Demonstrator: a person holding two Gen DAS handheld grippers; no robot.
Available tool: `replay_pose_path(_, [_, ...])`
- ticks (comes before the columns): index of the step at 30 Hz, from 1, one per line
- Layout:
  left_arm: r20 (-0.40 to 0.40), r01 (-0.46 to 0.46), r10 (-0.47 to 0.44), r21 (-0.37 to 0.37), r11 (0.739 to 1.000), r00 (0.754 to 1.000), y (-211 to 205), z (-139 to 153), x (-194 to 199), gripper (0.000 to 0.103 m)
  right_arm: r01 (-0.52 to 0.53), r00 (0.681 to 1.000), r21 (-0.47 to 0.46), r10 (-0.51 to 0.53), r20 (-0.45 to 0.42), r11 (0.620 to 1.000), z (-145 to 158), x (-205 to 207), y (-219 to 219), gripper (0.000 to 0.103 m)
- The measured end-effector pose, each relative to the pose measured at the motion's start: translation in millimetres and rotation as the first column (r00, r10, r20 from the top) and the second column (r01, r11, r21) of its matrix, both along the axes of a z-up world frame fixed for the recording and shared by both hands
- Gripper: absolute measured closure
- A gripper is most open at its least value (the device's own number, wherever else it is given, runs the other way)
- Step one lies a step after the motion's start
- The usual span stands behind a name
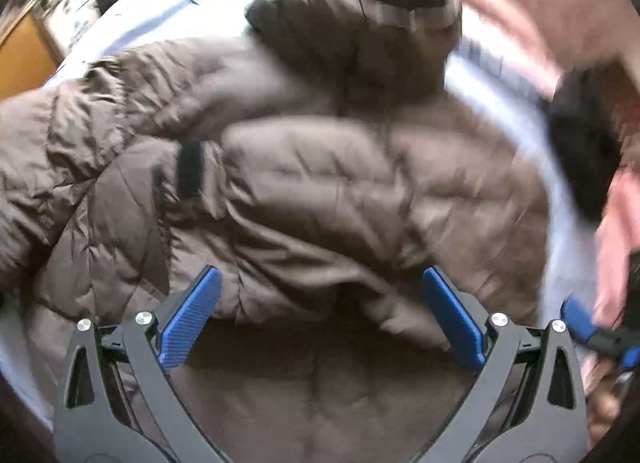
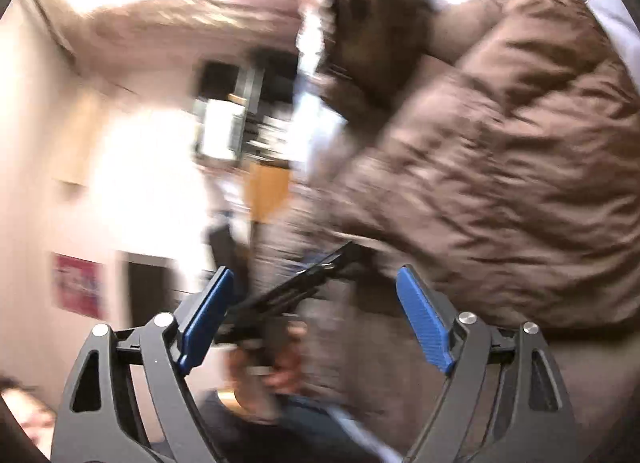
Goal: Fold large clothes
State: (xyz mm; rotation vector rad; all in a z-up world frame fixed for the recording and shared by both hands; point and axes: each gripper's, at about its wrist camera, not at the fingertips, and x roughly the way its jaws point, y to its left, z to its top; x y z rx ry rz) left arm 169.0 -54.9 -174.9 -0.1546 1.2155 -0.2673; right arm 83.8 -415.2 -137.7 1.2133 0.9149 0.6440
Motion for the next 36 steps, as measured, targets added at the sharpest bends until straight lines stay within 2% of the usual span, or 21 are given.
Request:
replay_pose_path(1, [0.043,-0.032,0.034,-0.032,0.999,0.999,5.6,8.0,-1.2,0.002,0.018,0.999,0.028,-0.019,0.027,0.999,4.6,-3.5,-4.2,0.003])
replay_pose_path(3, [0.13,-0.1,0.114,-0.11,0.989,0.985,17.6,26.9,-8.4,0.002,0.028,0.998,0.029,-0.03,0.062,0.999,12.3,-6.0,-6.3,0.002])
replay_pose_path(5, [0.13,-0.063,0.076,-0.099,0.993,0.989,12.2,35.1,-9.3,0.002,0.041,0.996,-0.043,-0.037,0.083,0.998,20.7,-5.6,-3.3,0.002])
replay_pose_path(7, [0.058,0.031,-0.03,-0.023,0.999,0.998,-0.5,30.6,-6.6,0.002,0.06,0.994,-0.148,-0.047,0.096,0.987,25.3,7.2,10.3,0.002])
replay_pose_path(8, [0.027,0.095,-0.096,0.037,0.995,0.995,-11.4,26.0,-4.4,0.002,0.07,0.993,-0.218,-0.047,0.106,0.973,28.8,7.2,13.3,0.002])
replay_pose_path(9, [0.03,0.121,-0.123,0.08,0.989,0.992,-17.2,22.4,-5.2,0.002,0.072,0.993,-0.245,-0.048,0.104,0.967,26.6,10.8,17.4,0.002])
replay_pose_path(11, [0.07,0.115,-0.128,0.16,0.98,0.989,-21.3,16.6,-8.5,0.002,0.074,0.996,-0.324,-0.054,0.071,0.943,20.7,12.3,19.8,0.002])
replay_pose_path(13, [0.084,0.139,-0.159,0.201,0.97,0.984,-28.6,8.7,-10.9,0.002,0.079,0.997,-0.459,-0.079,0.019,0.885,3.8,25.4,28.0,0.002])
replay_pose_path(14, [0.084,0.157,-0.178,0.212,0.965,0.981,-32.3,4.0,-9.5,0.002,0.08,0.994,-0.564,-0.111,-0.021,0.822,-1.9,27.9,28.2,0.002])
replay_pose_path(17, [0.06,0.195,-0.212,0.217,0.957,0.975,-38.9,-6.9,-5.7,0.002,0.072,0.982,-0.691,-0.171,-0.076,0.719,-17.6,27.4,21.8,0.002])
replay_pose_path(19, [0.019,0.223,-0.231,0.194,0.955,0.973,-42.3,-12.1,-5.6,0.002,0.056,0.977,-0.697,-0.183,-0.11,0.715,-28.9,27.6,15.6,0.002])
replay_pose_path(21, [-0.019,0.247,-0.247,0.168,0.954,0.969,-45.3,-20.9,-4.4,0.002,0.047,0.971,-0.678,-0.194,-0.143,0.734,-38.4,27.1,9.3,0.002])
replay_pose_path(24, [-0.044,0.254,-0.25,0.232,0.939,0.967,-47.7,-35.7,-0.7,0.002,0.02,0.959,-0.693,-0.209,-0.189,0.72,-49.2,26.4,4.0,0.002])
replay_pose_path(27, [-0.058,0.253,-0.246,0.289,0.924,0.967,-47.9,-53.1,5.9,0.002,-0.014,0.943,-0.737,-0.236,-0.235,0.675,-64.3,27.3,-4.0,0.002])
replay_pose_path(29, [-0.072,0.243,-0.232,0.303,0.921,0.97,-44.8,-58.8,9.7,0.002,-0.012,0.931,-0.741,-0.263,-0.253,0.672,-69.8,27.7,-8.3,0.002])
replay_pose_path(31, [-0.063,0.214,-0.204,0.282,0.935,0.977,-39.7,-49.7,10.0,0.002,0.047,0.932,-0.709,-0.285,-0.222,0.704,-62.1,22.3,-12.0,0.002])
replay_pose_path(32, [-0.046,0.206,-0.201,0.252,0.945,0.979,-36.7,-39.4,9.1,0.002,0.069,0.948,-0.679,-0.259,-0.183,0.731,-52.8,20.8,-10.1,0.002])
replay_pose_path(33, [-0.014,0.2,-0.202,0.216,0.956,0.979,-32.8,-25.1,8.2,0.002,0.068,0.956,-0.675,-0.242,-0.166,0.735,-48.3,21.4,-7.4,0.002])
replay_pose_path(34, [0.02,0.186,-0.194,0.2,0.962,0.981,-27.8,-12.7,8.0,0.002,0.052,0.964,-0.69,-0.217,-0.154,0.722,-43.5,21.8,-2.2,0.002])
replay_pose_path(36, [0.133,0.075,-0.1,0.178,0.981,0.986,2.2,23.9,11.3,0.002,0.013,0.968,-0.741,-0.193,-0.158,0.672,-42.2,22.3,8.1,0.002])
